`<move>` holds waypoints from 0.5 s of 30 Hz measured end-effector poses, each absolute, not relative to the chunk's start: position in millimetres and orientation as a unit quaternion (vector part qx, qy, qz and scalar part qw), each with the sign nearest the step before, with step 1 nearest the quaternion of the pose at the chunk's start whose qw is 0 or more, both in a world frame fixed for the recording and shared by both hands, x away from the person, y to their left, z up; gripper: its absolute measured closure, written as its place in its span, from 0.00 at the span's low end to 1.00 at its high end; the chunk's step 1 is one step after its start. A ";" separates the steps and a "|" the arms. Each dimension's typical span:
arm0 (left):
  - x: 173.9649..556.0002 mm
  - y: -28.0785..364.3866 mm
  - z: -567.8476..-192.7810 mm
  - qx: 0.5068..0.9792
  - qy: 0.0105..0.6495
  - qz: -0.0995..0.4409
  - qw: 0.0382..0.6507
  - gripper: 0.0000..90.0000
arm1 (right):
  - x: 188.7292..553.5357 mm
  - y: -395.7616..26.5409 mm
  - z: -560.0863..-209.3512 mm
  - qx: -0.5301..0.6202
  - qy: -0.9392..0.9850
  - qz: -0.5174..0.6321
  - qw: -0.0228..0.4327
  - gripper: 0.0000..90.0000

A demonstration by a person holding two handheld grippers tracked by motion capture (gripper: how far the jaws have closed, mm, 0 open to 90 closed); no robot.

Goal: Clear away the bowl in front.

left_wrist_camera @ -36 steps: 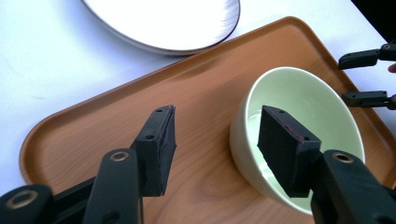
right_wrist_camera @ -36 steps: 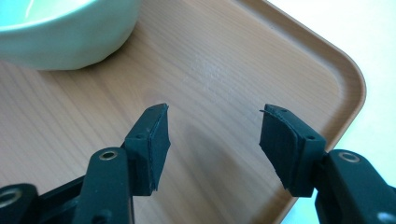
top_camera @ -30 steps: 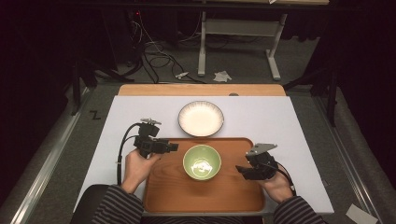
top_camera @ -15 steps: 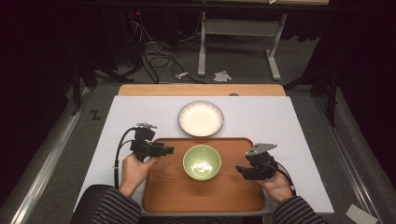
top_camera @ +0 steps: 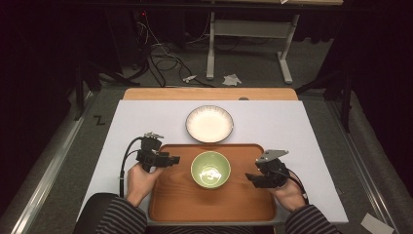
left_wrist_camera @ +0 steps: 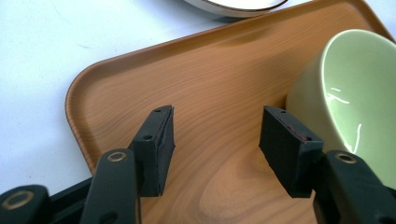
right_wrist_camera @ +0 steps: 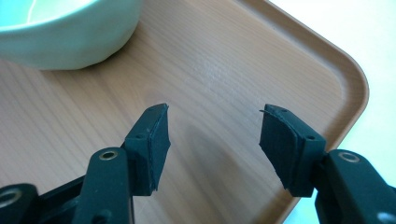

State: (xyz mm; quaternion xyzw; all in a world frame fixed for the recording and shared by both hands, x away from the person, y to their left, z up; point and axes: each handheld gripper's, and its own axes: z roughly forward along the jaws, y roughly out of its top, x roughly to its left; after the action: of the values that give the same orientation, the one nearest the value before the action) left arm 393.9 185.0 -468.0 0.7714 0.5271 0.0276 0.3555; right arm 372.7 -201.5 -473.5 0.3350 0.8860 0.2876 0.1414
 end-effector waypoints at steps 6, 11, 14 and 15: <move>390.2 184.3 -474.1 0.771 0.529 0.031 0.354 0.49 | 372.6 -201.6 -473.6 0.333 0.887 0.288 0.140 0.49; 388.8 180.9 -478.0 0.774 0.528 0.035 0.348 0.48 | 372.8 -201.3 -473.6 0.333 0.888 0.287 0.137 0.49; 387.1 175.1 -480.7 0.787 0.521 0.052 0.325 0.47 | 372.9 -200.8 -474.1 0.333 0.888 0.287 0.133 0.49; 385.9 173.1 -481.0 0.790 0.518 0.060 0.321 0.47 | 372.5 -200.8 -473.9 0.334 0.888 0.286 0.134 0.49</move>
State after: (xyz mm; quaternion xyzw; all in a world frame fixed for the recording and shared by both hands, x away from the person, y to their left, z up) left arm 385.9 173.1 -481.0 0.7905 0.5184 0.0597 0.3207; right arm 372.5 -200.8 -473.9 0.3340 0.8882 0.2857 0.1338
